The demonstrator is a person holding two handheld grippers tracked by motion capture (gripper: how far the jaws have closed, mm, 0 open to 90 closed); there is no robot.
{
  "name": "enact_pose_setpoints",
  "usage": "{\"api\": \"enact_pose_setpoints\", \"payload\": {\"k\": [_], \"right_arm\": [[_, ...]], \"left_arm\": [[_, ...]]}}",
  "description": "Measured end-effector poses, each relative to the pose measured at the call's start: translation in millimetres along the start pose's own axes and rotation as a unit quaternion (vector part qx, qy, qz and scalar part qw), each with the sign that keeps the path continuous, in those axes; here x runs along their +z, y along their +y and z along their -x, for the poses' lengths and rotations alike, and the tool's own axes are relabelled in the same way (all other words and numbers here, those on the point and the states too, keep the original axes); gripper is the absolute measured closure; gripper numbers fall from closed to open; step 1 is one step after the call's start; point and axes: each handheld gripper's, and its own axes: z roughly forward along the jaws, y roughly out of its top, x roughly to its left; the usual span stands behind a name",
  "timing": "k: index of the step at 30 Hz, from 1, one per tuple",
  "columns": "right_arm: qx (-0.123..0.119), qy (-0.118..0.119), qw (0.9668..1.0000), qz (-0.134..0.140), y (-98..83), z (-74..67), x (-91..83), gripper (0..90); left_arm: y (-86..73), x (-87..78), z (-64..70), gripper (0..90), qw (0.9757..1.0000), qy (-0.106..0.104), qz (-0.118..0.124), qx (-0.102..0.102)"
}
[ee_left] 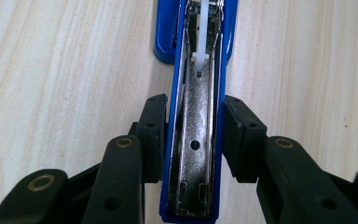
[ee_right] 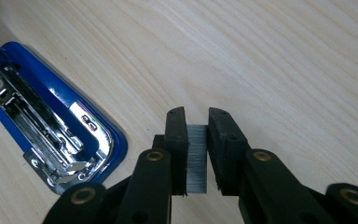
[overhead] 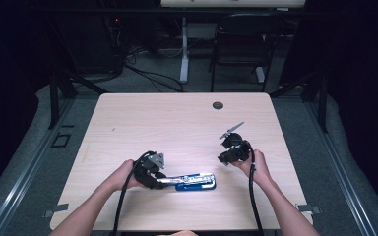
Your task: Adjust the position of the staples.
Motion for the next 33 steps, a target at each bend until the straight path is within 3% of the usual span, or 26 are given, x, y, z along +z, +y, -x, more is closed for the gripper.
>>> {"api": "enact_pose_setpoints", "payload": {"k": [22,33], "right_arm": [[-0.026,0.024,0.9992,0.018,8.8,-15.7,-10.3,78.5],[-0.050,0.040,0.9976,0.027,14.5,-29.2,-13.9,78.5]], "left_arm": [[-0.4,0.2,-1.4,63.3,1.0000,-0.005,0.001,0.001],[-0.6,0.3,-2.1,63.2,1.0000,-0.007,0.000,0.000]]}}
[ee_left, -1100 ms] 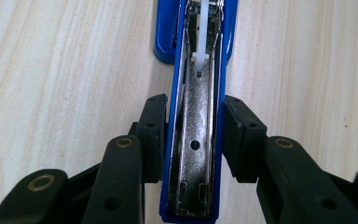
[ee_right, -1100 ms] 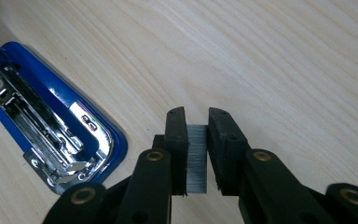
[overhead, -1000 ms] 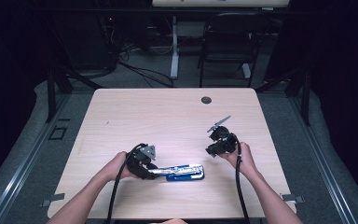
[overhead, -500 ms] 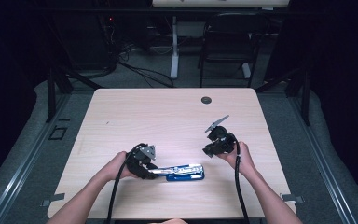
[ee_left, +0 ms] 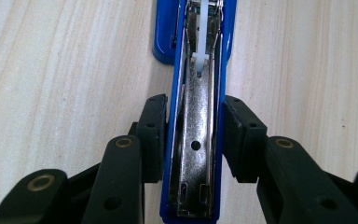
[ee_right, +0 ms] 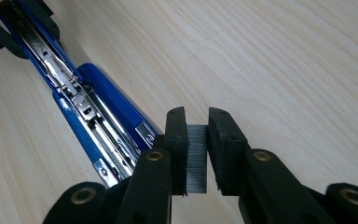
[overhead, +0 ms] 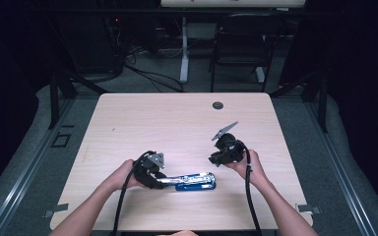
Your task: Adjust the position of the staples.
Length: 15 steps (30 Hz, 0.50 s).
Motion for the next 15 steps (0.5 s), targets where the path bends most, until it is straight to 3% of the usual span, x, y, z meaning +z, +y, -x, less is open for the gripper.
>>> {"api": "enact_pose_setpoints", "payload": {"k": [15], "right_arm": [[-0.011,0.025,0.9995,0.018,2.9,-8.5,0.7,78.5]], "left_arm": [[0.6,0.4,-3.2,62.3,0.9999,-0.009,0.001,-0.004]]}}
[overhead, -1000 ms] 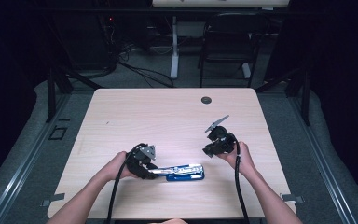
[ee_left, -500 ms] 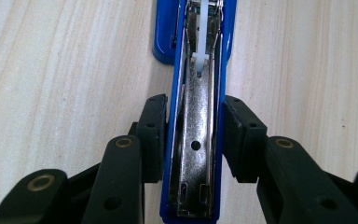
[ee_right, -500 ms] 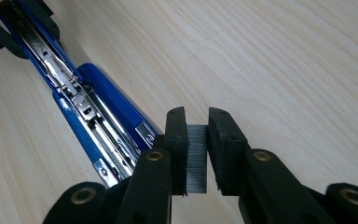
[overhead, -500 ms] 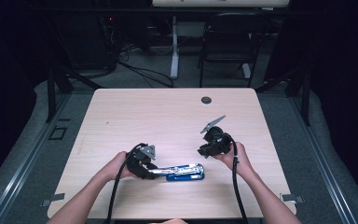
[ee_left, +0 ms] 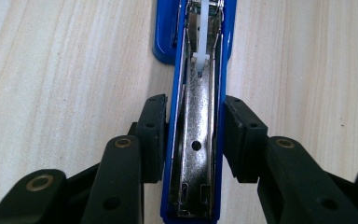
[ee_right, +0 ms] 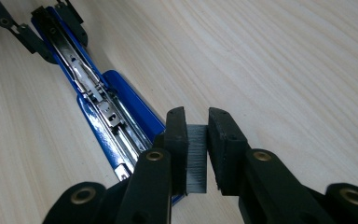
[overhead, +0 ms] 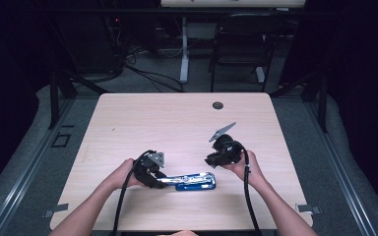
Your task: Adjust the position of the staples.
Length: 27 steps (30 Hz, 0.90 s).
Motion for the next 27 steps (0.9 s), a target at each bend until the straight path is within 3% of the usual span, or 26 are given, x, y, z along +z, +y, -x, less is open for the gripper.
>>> {"api": "enact_pose_setpoints", "payload": {"k": [12,27], "right_arm": [[-0.017,0.021,0.9996,0.004,0.8,-6.9,4.2,78.5],[-0.038,0.044,0.9983,-0.004,-0.6,-13.2,12.9,78.6]], "left_arm": [[0.7,-0.2,-4.4,56.7,0.9999,-0.003,-0.006,-0.009],[-0.6,-2.7,-7.9,59.9,0.9999,-0.001,-0.006,-0.011]]}}
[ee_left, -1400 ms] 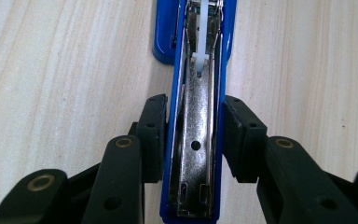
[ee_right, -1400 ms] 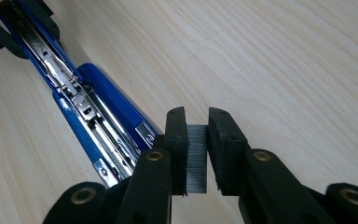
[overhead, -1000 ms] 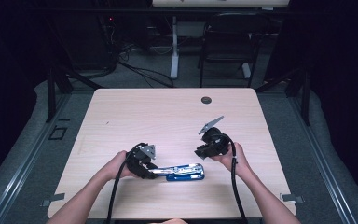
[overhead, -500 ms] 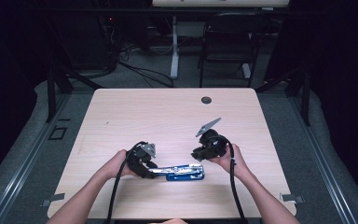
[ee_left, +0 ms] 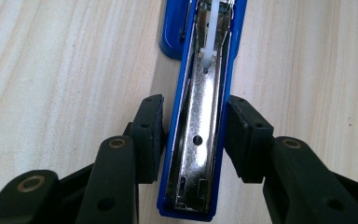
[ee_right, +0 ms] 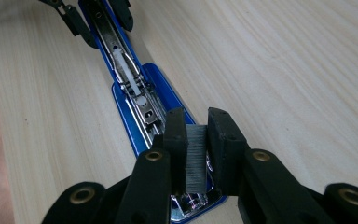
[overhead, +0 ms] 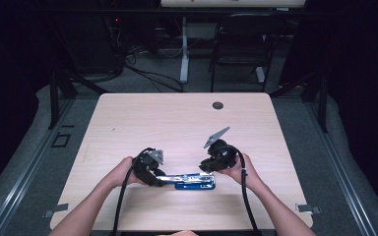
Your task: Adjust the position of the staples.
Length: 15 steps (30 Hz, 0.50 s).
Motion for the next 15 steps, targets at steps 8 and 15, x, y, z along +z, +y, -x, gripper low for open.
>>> {"api": "enact_pose_setpoints", "payload": {"k": [8,15], "right_arm": [[-0.016,0.012,0.9998,-0.006,-1.6,-0.9,5.3,78.6],[-0.024,0.020,0.9995,-0.007,-3.9,-0.6,7.0,78.6]], "left_arm": [[-0.1,-1.0,-1.0,60.5,1.0000,0.004,-0.001,0.002],[-0.3,-0.9,-1.5,60.4,1.0000,0.002,0.000,0.000]]}}
